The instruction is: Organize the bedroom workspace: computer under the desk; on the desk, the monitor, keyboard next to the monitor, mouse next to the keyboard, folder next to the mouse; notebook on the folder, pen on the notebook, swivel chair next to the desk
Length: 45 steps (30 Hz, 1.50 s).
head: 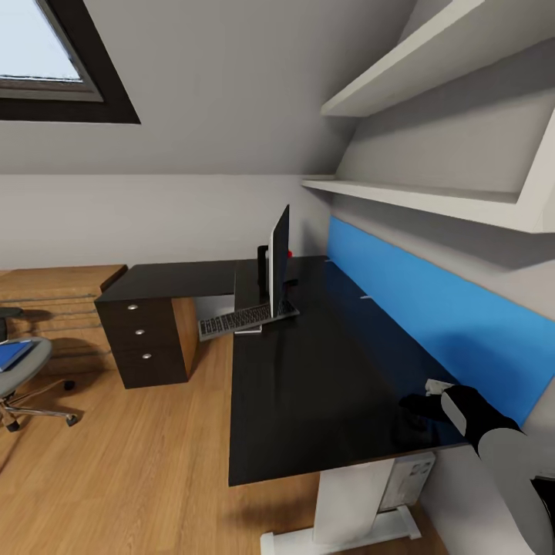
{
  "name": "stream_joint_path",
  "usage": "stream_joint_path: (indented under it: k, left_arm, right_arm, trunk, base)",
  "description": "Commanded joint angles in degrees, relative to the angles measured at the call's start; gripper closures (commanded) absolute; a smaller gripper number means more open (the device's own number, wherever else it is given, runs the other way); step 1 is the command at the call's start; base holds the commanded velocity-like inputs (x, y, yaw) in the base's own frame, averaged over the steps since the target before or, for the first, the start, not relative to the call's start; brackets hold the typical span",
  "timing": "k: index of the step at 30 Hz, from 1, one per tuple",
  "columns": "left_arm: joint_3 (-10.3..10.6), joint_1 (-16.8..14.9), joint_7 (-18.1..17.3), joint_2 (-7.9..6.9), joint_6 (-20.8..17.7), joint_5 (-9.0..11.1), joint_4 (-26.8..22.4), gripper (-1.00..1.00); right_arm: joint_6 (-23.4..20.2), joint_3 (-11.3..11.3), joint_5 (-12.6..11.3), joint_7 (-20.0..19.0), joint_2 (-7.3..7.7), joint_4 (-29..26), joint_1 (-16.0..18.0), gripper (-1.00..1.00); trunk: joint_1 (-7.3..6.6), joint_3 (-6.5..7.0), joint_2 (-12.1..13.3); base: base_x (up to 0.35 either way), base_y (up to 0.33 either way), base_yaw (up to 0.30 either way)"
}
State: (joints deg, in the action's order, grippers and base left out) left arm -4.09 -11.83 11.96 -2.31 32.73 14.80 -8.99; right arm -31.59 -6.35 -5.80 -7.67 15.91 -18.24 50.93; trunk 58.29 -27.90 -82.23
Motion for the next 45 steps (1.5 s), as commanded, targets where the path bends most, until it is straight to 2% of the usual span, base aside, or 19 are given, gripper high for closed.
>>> stream_joint_path:
  k: [1,3,15,21,40,41,45]
  left_arm:
    - [-0.4,0.0,0.0,0.02,0.1,-0.3,0.0,-1.0]
    - [-0.4,0.0,0.0,0.04,0.1,-0.3,0.0,-1.0]
    - [-0.4,0.0,0.0,0.03,0.1,-0.3,0.0,-1.0]
    - [-0.4,0.0,0.0,0.02,0.1,-0.3,0.0,-1.0]
    - [-0.4,0.0,0.0,0.02,0.1,-0.3,0.0,-1.0]
    - [-0.4,0.0,0.0,0.02,0.1,-0.3,0.0,-1.0]
    - [-0.4,0.0,0.0,0.02,0.1,-0.3,0.0,-1.0]
  right_arm:
    - [-0.3,-0.2,-0.4,0.0,0.0,-0.1,0.0,-1.0]
    - [-0.3,-0.2,-0.4,0.0,0.0,-0.1,0.0,-1.0]
    - [-0.3,-0.2,-0.4,0.0,-0.01,-0.1,0.0,-1.0]
    - [-0.3,-0.2,-0.4,0.0,0.0,-0.1,0.0,-1.0]
    - [-0.3,-0.1,-0.3,0.0,-0.08,-0.1,0.0,-1.0]
    - [-0.3,-0.1,-0.3,0.0,-0.08,-0.1,0.0,1.0]
    - [-0.3,0.0,-0.2,0.0,-0.09,-0.2,0.0,1.0]
  trunk:
    - [0.22,-0.25,-0.4]
    - [0.66,-0.6,-1.3]
    - [0.66,-0.6,-1.3]
    - [1.98,-1.68,-3.7]
    - [1.98,-1.68,-3.7]
    - [1.98,-1.68,-3.7]
    - [1.98,-1.68,-3.7]
  base:
    - [0.0,0.0,0.0]
    - [0.0,0.0,0.0]
    - [0.0,0.0,0.0]
    - [0.0,0.0,0.0]
    - [0.0,0.0,0.0]
    - [0.0,0.0,0.0]
    - [0.0,0.0,0.0]
